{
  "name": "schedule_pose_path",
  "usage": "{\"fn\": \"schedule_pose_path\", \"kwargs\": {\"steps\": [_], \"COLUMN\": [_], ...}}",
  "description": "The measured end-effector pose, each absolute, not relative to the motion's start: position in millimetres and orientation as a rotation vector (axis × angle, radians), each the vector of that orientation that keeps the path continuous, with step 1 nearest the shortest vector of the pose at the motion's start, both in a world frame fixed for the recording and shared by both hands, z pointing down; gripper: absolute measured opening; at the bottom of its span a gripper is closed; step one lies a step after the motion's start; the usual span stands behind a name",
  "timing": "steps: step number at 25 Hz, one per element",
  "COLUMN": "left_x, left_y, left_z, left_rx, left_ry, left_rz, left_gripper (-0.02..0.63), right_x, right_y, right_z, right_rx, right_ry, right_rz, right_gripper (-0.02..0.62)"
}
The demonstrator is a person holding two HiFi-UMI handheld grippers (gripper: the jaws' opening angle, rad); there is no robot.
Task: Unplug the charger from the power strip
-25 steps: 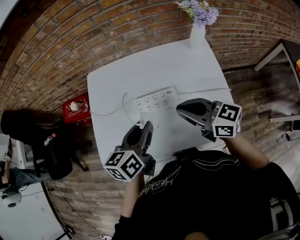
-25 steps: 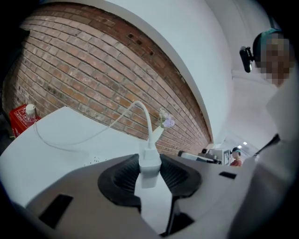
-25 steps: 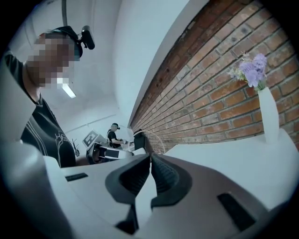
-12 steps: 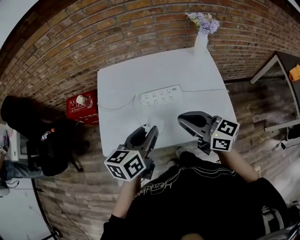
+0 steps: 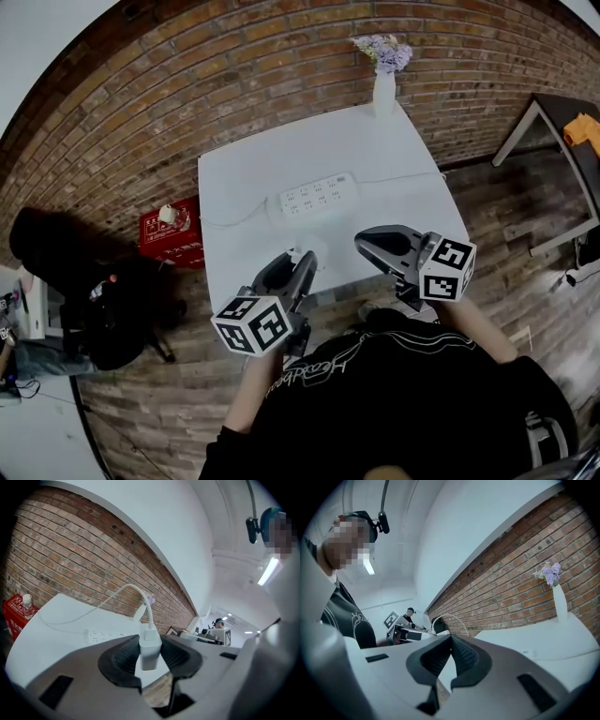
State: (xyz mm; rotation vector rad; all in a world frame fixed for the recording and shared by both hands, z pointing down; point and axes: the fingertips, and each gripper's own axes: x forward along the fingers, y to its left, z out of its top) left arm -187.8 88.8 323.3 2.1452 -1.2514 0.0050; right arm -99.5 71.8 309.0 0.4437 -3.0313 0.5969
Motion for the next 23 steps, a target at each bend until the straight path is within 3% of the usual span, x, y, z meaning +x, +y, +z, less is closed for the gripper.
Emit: {"fn": "schedule_pose_path", "kwargs": {"steps": [23], "left_x": [-184.6], "left_y": [87.7], "left_z": [327.4], "left_rx": [2.111], "left_ry": [-1.223], "left_rz": [0.007], "left_gripper": [0.137], "right_x": [-92.8], "right_y": [79.3], "right_z": [318.3], "right_rx": [0.462], "right_ry": [-2.979], "right_rz": [0.623], "right_gripper": [-0.003]}}
